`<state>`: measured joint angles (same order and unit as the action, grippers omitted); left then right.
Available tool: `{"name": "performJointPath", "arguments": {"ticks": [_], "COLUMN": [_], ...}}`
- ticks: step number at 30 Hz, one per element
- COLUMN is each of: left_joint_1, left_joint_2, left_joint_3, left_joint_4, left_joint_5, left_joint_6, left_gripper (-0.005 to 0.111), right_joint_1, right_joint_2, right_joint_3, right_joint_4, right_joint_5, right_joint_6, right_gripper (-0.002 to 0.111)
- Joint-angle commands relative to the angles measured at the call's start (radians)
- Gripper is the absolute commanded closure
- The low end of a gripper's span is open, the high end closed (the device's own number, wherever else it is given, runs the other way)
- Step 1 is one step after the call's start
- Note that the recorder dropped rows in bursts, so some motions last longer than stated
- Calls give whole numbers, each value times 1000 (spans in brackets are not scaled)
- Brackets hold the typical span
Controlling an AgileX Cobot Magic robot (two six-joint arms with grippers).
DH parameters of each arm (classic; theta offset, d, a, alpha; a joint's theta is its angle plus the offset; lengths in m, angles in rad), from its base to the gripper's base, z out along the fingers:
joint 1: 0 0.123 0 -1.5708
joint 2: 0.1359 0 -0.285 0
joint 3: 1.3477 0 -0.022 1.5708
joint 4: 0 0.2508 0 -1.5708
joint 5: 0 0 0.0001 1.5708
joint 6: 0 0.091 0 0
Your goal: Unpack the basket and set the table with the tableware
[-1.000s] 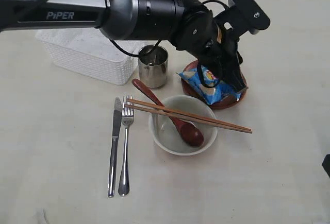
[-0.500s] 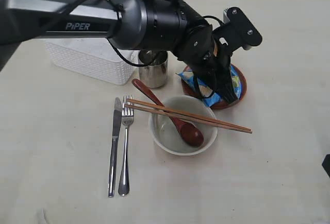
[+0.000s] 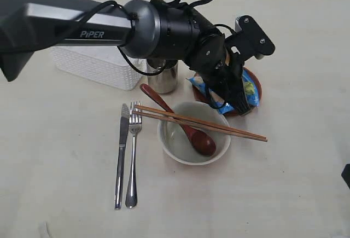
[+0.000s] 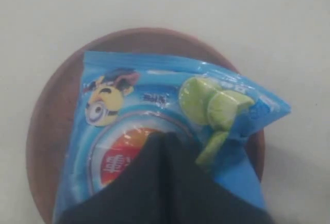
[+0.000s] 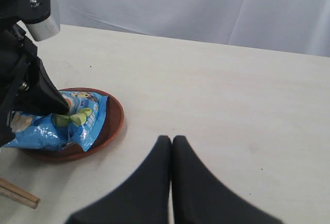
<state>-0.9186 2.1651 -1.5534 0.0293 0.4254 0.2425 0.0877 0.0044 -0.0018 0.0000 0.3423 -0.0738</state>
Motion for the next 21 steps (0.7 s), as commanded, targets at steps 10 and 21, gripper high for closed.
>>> {"name": "performJointPath", "arguments": {"ticks": [10, 21], "left_joint_1": [2, 2], "left_joint_2": [-60, -170], "left_joint_3": [-2, -9], "left_joint_4": [-78, -78], "left_joint_5": [-9, 339], "left_joint_6": [-3, -112], "left_gripper": [107, 107], "right_joint_1": [-6, -6], "right_joint_2": [-4, -4], "right_joint_3": [2, 2], "right_joint_4": [-13, -13], "right_joint_5": [-4, -4], "right_joint_6": [-1, -1], "right_gripper": [108, 108]}}
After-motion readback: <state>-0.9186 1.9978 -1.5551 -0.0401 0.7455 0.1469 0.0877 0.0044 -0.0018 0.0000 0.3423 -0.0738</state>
